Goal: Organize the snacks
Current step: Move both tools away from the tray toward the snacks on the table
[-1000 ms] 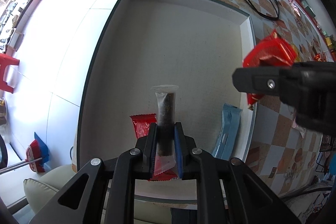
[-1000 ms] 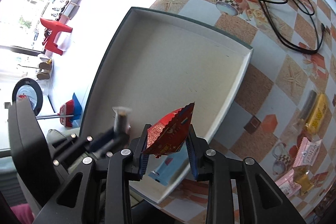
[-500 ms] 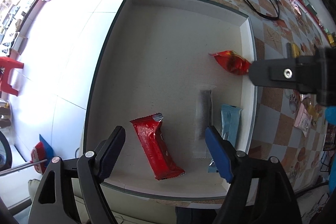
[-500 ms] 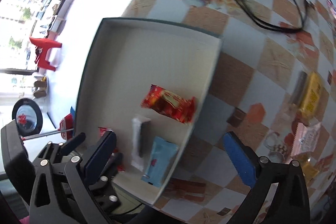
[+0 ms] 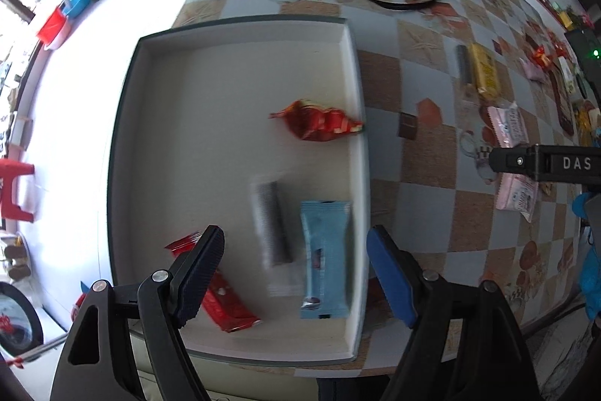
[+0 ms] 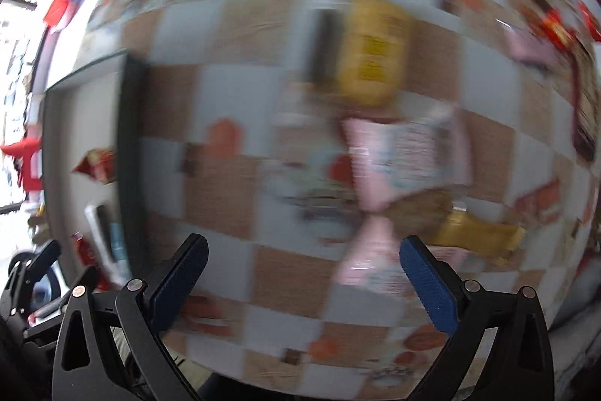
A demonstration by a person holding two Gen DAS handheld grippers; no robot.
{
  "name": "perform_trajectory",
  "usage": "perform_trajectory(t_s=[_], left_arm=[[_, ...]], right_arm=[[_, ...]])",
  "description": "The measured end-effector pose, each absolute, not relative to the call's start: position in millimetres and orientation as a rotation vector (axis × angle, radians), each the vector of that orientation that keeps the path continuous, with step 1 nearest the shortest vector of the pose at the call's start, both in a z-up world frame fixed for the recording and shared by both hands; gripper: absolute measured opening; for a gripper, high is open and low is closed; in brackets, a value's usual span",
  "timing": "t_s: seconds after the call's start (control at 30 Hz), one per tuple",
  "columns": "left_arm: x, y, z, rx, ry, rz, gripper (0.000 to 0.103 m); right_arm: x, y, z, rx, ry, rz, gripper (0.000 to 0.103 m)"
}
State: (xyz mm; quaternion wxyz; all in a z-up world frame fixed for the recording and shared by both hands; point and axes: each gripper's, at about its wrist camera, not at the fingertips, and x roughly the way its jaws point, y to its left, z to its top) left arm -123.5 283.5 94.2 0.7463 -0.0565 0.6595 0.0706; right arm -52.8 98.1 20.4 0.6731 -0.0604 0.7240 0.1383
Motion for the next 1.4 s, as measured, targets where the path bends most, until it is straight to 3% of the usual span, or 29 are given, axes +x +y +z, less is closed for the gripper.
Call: perform_trajectory(t_s=[0.6,0.83,1.2,1.4], left_arm=[[-98,186,89,0.04,1.496,0.008,0.081],[-95,168,80,0.058,1.521,-0.006,0.081],[-54,124,64,-0.121,1.586,-0.058,0.081],[-17,86,50,-0.057,1.569,-0.035,0.081]], right_arm=[[1,-68,-27,0.039,1.671,-0.033,0.103],[-38,-82,-50,0.026,1.755,0.047,0.103],[-83,-153,-47,0.099,1.744,0.04,0.103],[-118,-196,-39,0.114,1.739,0.053,0.103]])
